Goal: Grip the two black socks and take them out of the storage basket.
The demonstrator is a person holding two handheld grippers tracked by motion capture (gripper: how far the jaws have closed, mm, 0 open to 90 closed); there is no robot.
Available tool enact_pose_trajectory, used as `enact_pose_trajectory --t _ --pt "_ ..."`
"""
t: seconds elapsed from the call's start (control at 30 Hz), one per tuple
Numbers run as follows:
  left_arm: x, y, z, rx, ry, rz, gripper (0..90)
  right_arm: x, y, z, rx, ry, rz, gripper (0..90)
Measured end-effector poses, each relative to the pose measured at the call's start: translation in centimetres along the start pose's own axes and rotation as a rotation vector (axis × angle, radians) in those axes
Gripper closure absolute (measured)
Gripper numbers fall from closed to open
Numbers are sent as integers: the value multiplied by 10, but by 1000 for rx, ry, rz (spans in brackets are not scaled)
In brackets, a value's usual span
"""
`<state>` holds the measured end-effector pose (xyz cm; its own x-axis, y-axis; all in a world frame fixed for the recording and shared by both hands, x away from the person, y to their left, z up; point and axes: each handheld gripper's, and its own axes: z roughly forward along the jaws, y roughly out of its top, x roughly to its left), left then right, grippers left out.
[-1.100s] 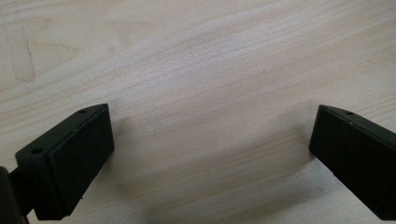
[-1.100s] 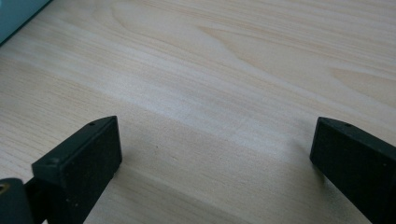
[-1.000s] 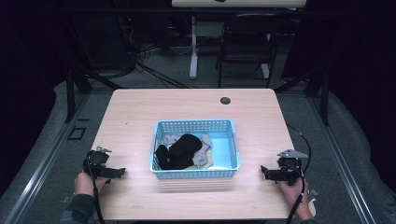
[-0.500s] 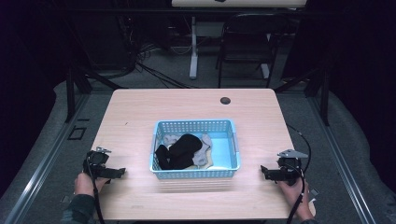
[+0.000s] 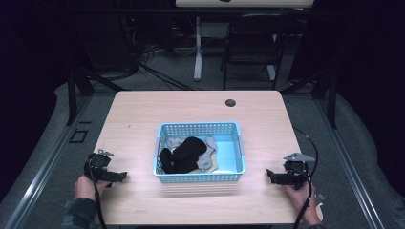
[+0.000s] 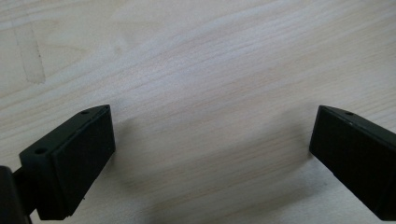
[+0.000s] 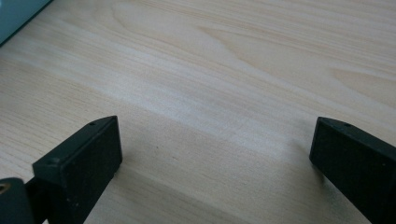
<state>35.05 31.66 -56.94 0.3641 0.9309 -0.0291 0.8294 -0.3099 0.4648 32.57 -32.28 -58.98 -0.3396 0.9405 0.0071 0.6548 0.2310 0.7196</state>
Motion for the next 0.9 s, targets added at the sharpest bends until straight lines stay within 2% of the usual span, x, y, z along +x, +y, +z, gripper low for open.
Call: enact_pose_trajectory --t 0.27,0.53,0.73,0.9 --pt "-4 11 -20 -58 -31 22 1 0 0 0 -2 -2 1 18" --pt "-15 25 -40 -113 -92 48 1 0 0 0 -2 -1 2 17" --pt "-20 37 -48 -95 -119 67 1 0 0 0 0 -1 2 18" --pt "-26 48 -60 -114 -133 98 1 0 0 0 1 -1 1 18"
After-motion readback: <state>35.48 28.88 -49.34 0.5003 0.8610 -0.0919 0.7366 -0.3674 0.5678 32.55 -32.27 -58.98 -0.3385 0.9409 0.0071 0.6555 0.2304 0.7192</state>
